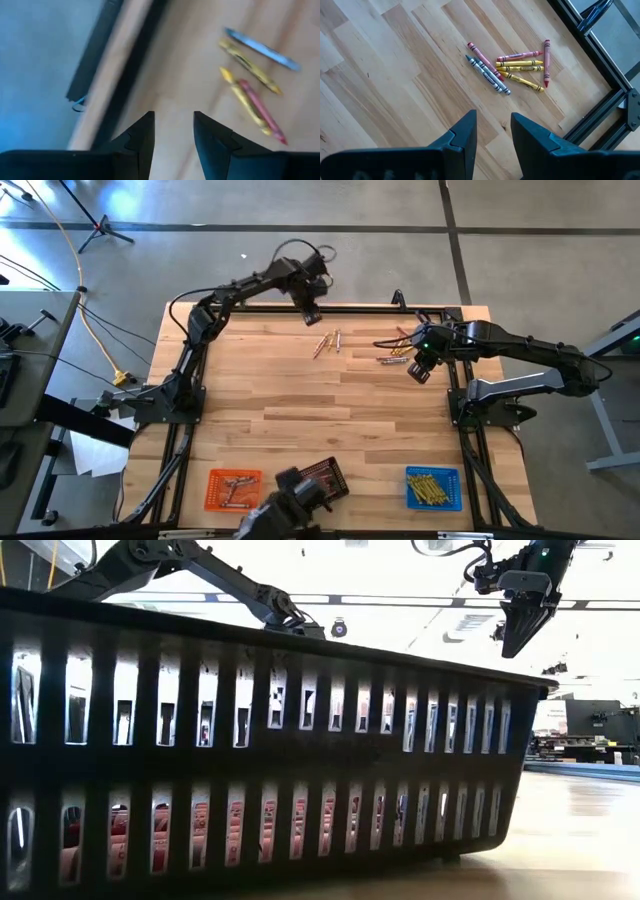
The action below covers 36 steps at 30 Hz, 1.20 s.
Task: Sort crayons
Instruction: Put the gray crayon into the orange bin
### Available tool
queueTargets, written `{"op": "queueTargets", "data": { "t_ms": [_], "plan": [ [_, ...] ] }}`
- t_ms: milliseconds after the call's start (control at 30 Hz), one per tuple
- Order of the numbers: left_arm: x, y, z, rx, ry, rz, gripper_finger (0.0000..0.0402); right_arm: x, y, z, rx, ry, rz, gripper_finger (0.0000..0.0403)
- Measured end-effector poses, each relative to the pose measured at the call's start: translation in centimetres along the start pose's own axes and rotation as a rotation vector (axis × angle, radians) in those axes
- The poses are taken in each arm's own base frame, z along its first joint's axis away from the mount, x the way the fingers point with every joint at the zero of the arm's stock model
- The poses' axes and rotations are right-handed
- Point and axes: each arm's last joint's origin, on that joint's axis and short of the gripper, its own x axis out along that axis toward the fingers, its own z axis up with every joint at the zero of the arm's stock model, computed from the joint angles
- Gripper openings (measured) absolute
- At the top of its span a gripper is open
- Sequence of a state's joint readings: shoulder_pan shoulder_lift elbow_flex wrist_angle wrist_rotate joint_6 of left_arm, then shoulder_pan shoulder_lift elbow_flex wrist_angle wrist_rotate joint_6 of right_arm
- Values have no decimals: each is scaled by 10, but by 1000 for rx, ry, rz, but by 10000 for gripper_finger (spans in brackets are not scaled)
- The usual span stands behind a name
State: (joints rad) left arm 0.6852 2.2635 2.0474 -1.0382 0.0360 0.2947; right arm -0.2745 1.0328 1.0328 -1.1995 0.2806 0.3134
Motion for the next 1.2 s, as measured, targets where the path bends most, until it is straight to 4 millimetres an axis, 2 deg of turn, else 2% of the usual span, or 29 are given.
{"op": "queueTargets", "data": {
  "t_ms": [267, 433, 533, 700, 933, 1067, 1200],
  "plan": [
    [-5, 61, -14, -174, -54, 111, 120, 0, 0, 0, 0, 0, 0, 105],
    [-8, 80, -39, -198, 102, 99, 119, 0, 0, 0, 0, 0, 0, 105],
    [-6, 75, -47, -125, 182, 59, 113, 0, 0, 0, 0, 0, 0, 105],
    [2, 50, -37, 21, 190, -2, 92, 0, 0, 0, 0, 0, 0, 105],
    [38, 20, -26, 125, 225, -30, 74, 0, 0, 0, 0, 0, 0, 105],
    [55, 13, -28, 124, 280, -23, 76, 0, 0, 0, 0, 0, 0, 105],
    [57, 13, -26, 121, 267, -14, 76, 0, 0, 0, 0, 0, 0, 105]
  ]
}}
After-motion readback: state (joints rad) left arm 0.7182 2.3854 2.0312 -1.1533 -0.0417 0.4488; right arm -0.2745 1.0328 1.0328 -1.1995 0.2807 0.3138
